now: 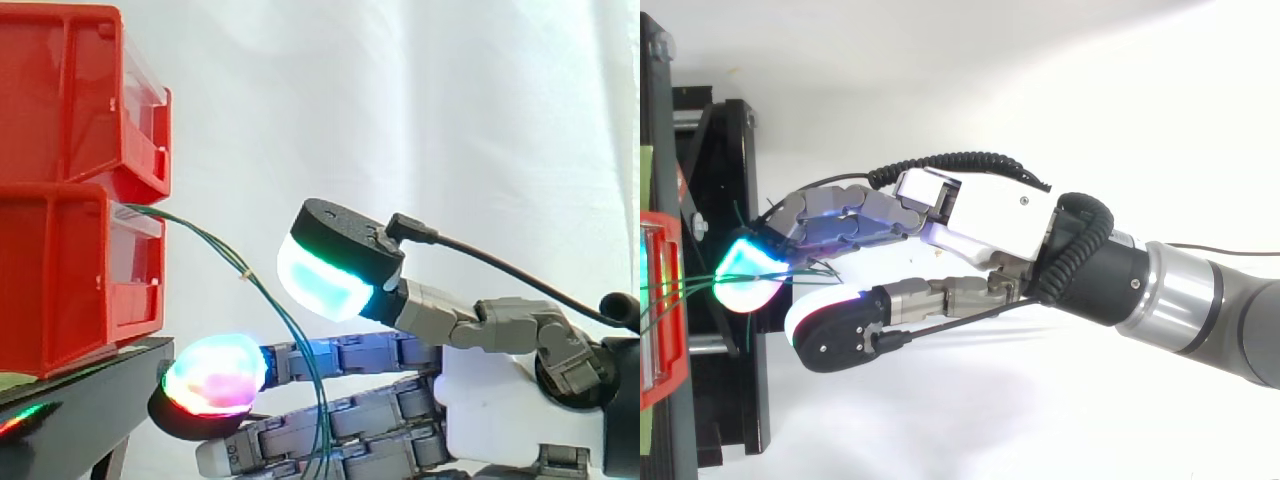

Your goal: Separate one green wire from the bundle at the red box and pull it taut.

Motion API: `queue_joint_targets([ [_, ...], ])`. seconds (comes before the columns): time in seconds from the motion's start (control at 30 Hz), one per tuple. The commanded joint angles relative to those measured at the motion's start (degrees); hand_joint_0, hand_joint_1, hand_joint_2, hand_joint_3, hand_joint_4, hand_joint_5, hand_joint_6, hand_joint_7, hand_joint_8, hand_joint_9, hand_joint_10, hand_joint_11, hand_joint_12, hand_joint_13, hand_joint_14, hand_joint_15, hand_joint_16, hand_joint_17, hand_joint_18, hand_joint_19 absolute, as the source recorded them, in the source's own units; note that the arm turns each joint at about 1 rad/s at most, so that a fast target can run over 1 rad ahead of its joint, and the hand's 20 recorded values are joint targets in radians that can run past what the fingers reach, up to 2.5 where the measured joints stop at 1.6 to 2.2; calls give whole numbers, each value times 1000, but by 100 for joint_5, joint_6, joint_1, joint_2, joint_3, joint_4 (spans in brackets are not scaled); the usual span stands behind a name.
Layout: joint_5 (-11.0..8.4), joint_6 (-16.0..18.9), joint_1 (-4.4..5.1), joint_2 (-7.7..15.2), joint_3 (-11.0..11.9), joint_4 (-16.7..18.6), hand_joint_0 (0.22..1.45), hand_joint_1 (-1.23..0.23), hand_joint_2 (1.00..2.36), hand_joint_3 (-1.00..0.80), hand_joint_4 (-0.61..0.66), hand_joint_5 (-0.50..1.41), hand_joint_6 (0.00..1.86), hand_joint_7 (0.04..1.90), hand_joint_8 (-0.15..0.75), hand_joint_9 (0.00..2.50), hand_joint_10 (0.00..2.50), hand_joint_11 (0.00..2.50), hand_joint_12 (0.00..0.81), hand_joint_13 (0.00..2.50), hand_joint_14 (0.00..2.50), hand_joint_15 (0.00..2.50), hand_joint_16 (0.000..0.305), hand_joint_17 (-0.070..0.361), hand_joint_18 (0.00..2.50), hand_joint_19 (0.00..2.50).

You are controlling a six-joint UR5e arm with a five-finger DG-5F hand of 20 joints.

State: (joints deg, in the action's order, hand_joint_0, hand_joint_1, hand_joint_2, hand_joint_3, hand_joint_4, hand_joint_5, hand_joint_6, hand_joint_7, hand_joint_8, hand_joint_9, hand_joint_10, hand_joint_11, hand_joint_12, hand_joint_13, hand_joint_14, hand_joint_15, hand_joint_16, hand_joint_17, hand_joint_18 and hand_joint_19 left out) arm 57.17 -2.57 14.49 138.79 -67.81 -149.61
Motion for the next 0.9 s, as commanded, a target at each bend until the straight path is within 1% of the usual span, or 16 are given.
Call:
queue_joint_targets([
  [0.0,31,38,-7,-10,5,-6,539,-566,1000,-500,291,-129,503,897,249,635,7,208,328,582,11,294,42,95,445,419],
  [0.07,57,55,-7,-10,5,2,540,-566,1000,-500,291,-124,503,914,251,637,7,201,327,585,13,299,42,95,451,426],
  [0.17,119,117,-34,-27,66,-42,541,-567,1000,-500,293,-120,503,933,253,655,8,212,328,591,11,294,42,95,456,433],
  [0.23,198,143,-51,-36,128,-173,542,-567,1000,-500,296,-115,503,950,253,669,8,225,328,599,12,303,42,95,459,433],
  [0.3,224,152,-60,-36,181,-270,543,-567,1000,-500,293,-113,503,962,254,678,8,221,330,602,12,300,42,95,467,435],
  [0.33,251,161,-69,-27,225,-376,544,-568,1000,-500,290,-111,503,973,256,678,8,232,331,614,12,316,42,95,471,442],
  [0.37,260,196,-78,-36,295,-516,544,-568,1000,-500,286,-110,503,975,254,681,8,229,331,615,12,314,43,96,475,441],
  [0.57,260,240,-113,-36,427,-859,547,-570,1000,-500,280,-105,503,1000,257,715,8,243,330,629,12,317,42,95,489,450],
  [0.87,260,248,-104,-45,444,-903,554,-579,1000,-500,262,-93,503,1062,255,741,9,252,328,648,13,326,42,95,499,457],
])
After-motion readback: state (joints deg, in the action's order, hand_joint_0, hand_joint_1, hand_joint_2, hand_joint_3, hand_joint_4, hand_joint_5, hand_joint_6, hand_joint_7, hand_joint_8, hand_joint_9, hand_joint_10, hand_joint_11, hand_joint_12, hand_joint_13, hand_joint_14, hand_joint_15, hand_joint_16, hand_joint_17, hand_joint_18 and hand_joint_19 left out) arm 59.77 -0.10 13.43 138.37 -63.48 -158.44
